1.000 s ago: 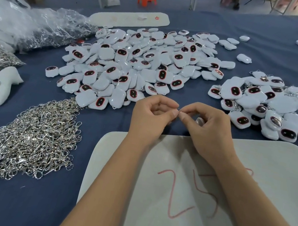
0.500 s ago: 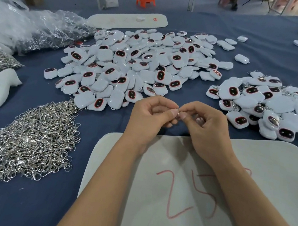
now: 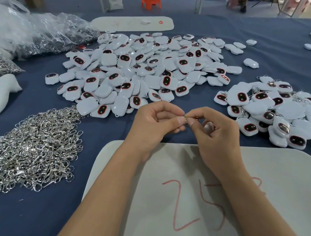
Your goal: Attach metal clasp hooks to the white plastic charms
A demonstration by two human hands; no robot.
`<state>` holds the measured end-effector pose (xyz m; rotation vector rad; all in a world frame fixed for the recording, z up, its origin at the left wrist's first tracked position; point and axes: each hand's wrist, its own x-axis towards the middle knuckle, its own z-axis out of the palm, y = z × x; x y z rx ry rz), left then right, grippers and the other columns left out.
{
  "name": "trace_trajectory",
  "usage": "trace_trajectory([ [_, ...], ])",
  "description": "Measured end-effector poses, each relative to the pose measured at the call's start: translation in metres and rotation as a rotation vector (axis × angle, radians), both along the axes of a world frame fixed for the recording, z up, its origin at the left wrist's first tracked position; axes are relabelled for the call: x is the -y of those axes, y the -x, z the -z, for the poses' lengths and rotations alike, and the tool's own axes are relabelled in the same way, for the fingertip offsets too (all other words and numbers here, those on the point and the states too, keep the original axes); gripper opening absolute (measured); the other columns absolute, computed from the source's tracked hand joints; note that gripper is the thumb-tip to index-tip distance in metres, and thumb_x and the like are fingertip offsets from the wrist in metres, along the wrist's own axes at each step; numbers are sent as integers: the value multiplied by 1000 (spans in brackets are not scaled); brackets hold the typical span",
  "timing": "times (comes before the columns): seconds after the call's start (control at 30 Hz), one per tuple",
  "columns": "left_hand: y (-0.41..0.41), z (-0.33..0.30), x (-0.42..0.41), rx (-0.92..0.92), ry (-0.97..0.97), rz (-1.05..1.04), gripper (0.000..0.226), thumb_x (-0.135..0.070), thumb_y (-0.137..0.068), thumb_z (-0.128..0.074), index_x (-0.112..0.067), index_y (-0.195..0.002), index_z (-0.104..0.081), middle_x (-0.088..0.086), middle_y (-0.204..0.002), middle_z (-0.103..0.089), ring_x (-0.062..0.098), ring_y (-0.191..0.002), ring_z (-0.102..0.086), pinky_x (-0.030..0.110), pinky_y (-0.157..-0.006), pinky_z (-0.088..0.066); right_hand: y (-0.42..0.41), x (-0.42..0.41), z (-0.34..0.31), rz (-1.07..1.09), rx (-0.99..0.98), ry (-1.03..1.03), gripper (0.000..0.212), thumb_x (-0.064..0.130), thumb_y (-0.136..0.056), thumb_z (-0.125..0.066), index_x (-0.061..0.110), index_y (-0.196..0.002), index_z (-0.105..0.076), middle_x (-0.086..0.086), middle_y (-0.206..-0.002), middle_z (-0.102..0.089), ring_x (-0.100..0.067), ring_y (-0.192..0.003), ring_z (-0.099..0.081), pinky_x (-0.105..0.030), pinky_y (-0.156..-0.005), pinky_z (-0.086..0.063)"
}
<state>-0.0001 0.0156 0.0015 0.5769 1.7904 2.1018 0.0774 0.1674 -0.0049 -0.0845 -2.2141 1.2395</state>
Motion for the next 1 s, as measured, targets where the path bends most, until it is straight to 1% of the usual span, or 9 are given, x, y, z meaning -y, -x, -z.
trace_trajectory([
  [0.17, 1, 0, 0, -35, -23, 12, 16, 9, -87, -72, -6, -92, -72, 11, -77, -74, 15, -69, -69, 21, -70, -55, 0, 1, 0, 1, -63, -55, 14, 1, -94, -72, 14, -93, -77, 10, -86, -72, -24, -65, -56, -33, -60, -46],
  [0.33, -2, 0, -4, -61, -39, -26, 14, 10, -87, -71, -1, -96, -70, 12, -79, -74, 16, -70, -70, 23, -74, -57, -1, 1, 0, 25, -111, -78, 13, -1, -93, -72, 12, -93, -76, 9, -88, -72, -13, -72, -58, -18, -63, -42],
  [0.43, -6, 1, -9, -77, -57, -67, 14, 9, -87, -73, -1, -97, -70, 14, -82, -74, 16, -72, -71, 23, -74, -56, -1, 1, 0, 63, -142, -45, 15, 0, -93, -73, 15, -93, -76, 12, -86, -72, -11, -65, -55, -12, -62, -39],
  [0.57, -11, 0, -14, -186, -7, -141, 5, 1, -89, -74, 0, -94, -73, 14, -86, -75, 16, -75, -69, 29, -75, -58, 1, 2, 1, 70, -150, 57, 22, 3, -94, -72, 24, -92, -72, 20, -79, -70, -13, -59, -50, -16, -58, -39],
  [0.67, -16, -1, -18, -276, 61, -139, 7, -2, -94, -69, -1, -90, -74, 7, -80, -74, 11, -71, -67, 29, -72, -56, 2, 2, 3, 91, -156, 79, 21, 3, -94, -72, 23, -92, -72, 15, -81, -70, -21, -61, -52, -20, -58, -41],
  [0.77, -19, -4, -19, -277, 78, -136, 9, 0, -95, -67, 0, -90, -74, 7, -78, -73, 13, -70, -66, 38, -73, -56, 1, 1, 4, 98, -185, 63, 20, 0, -93, -71, 20, -92, -73, 15, -80, -70, -12, -64, -55, -15, -61, -40],
  [0.87, -19, -4, -17, -301, 80, -135, 9, 1, -94, -67, -1, -89, -75, 8, -78, -74, 19, -71, -68, 46, -76, -58, 1, 1, 3, 102, -202, 0, 19, -2, -92, -72, 17, -93, -74, 16, -84, -70, -7, -67, -57, -12, -64, -39],
  [0.93, -18, -3, -15, -327, 77, -144, 11, 1, -93, -67, -4, -88, -75, 5, -77, -74, 25, -72, -68, 44, -73, -58, 0, 1, 2, 106, -218, -51, 17, -3, -91, -73, 14, -93, -74, 15, -86, -70, -3, -65, -55, -11, -64, -37],
  [1.0, -18, -2, -15, -381, 95, -177, 11, -1, -91, -68, -9, -86, -74, -1, -75, -72, 21, -67, -64, 31, -65, -55, 0, 1, 2, 103, -229, -65, 15, -1, -91, -73, 13, -94, -74, 14, -87, -69, -3, -62, -52, -11, -63, -36],
])
